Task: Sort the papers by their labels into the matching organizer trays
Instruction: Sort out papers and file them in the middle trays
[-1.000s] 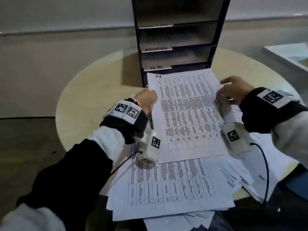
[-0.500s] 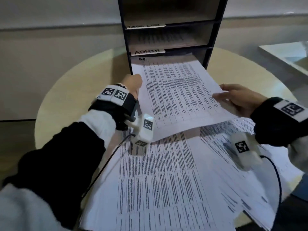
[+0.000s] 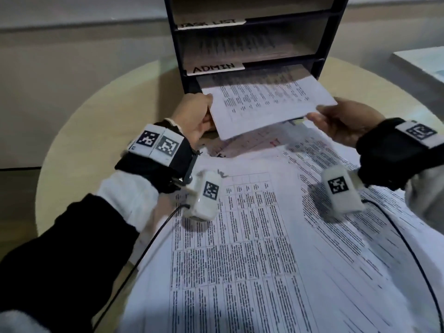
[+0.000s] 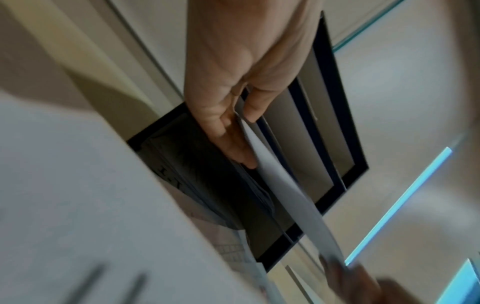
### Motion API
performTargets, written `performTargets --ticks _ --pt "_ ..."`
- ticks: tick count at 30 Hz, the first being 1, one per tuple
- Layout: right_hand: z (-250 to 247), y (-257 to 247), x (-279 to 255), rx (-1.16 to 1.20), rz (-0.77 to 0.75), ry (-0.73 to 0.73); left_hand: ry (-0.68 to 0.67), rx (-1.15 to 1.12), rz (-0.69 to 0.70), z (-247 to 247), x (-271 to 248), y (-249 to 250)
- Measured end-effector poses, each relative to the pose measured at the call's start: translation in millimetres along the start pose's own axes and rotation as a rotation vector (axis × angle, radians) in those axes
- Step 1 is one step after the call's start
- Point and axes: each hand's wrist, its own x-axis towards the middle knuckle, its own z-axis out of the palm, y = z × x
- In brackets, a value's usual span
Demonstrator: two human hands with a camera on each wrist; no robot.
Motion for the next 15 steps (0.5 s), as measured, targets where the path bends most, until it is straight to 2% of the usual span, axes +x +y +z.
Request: performTargets --ticks 3,6,9,13,15 --pt "25 -8 21 0.171 -0.05 0.069 0.002 0.032 0.054 -3 -7 -1" --pt "43 -14 43 0.28 -0.064 0.07 0.031 0.187 0.132 -4 -12 2" --pt "58 -16 56 0.139 -0.074 0.092 0.056 0.402 0.227 -5 -9 4" --pt "75 -13 65 -0.024 -0.105 0.067 0.053 0.926 0.364 2 -2 8" --pt "75 -11 72 -0.074 -0.11 0.085 0.044 1.109 0.367 6 3 9"
